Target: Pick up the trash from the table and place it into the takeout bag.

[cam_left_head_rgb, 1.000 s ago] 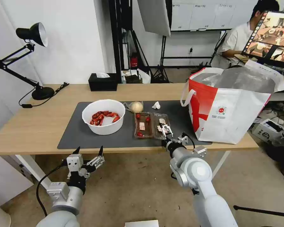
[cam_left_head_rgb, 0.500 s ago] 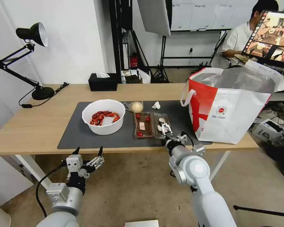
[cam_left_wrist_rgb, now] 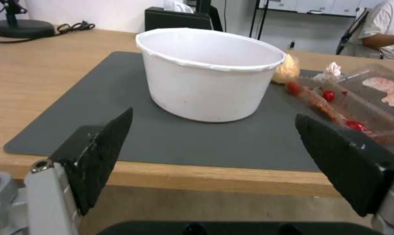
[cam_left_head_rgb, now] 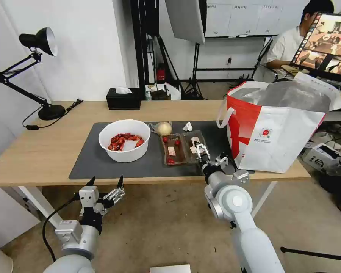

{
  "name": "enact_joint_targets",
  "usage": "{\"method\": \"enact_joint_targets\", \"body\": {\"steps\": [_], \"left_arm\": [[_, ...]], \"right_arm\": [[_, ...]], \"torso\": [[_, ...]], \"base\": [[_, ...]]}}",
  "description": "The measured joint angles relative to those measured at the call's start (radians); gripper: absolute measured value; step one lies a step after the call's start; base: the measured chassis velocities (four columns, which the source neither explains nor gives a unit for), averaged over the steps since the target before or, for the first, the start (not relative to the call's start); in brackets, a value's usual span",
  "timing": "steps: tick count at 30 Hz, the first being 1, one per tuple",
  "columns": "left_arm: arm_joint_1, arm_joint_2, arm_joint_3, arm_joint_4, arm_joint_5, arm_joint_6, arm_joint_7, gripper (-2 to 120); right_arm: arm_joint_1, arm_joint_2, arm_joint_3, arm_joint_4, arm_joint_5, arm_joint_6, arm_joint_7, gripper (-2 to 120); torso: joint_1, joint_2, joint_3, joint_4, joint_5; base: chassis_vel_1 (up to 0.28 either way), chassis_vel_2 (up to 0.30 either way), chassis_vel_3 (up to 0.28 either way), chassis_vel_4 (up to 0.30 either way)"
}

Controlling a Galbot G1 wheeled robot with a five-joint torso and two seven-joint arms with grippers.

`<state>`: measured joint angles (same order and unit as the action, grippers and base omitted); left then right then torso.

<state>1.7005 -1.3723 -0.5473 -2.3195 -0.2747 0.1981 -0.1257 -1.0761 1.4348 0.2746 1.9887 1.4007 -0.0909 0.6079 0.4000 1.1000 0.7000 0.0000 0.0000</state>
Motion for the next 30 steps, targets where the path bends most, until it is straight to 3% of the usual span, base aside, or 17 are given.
{"method": "enact_joint_targets", "body": {"steps": [12,23,25,27,30], "left_arm": [[-0.003,-0.003,0.002,0.004,0.000,-0.006,-0.001,100],[-0.001,-0.007,0.002,0.006,0.002,-0.008,-0.001,100],[0.001,-0.007,0.001,0.006,0.002,-0.011,-0.001,100],[0.008,-0.008,-0.001,0.006,0.005,-0.015,-0.002,100],[0.012,-0.012,0.000,0.007,0.008,-0.018,-0.002,100]], "right_arm": [[0.030,-0.055,-0.010,0.024,-0.026,-0.048,-0.077,100],[0.064,-0.059,-0.053,0.003,-0.024,-0.128,-0.110,100],[0.084,-0.057,-0.064,-0.015,-0.004,-0.160,-0.102,100],[0.141,-0.033,-0.076,-0.059,0.110,-0.236,-0.002,100],[0.166,-0.017,-0.081,-0.089,0.145,-0.240,0.030,100]], "torso": [[0.000,0.000,0.000,0.0000,0.0000],[0.000,0.000,0.000,-0.0001,0.0000],[0.000,0.000,0.000,0.0000,0.0000],[0.000,0.000,0.000,0.0002,0.0000],[0.000,0.000,0.000,0.0003,-0.0001]], "base": [[0.000,0.000,0.000,0.000],[0.000,0.000,0.000,0.000],[0.000,0.000,0.000,0.000],[0.000,0.000,0.000,0.000],[0.000,0.000,0.000,0.000]]}}
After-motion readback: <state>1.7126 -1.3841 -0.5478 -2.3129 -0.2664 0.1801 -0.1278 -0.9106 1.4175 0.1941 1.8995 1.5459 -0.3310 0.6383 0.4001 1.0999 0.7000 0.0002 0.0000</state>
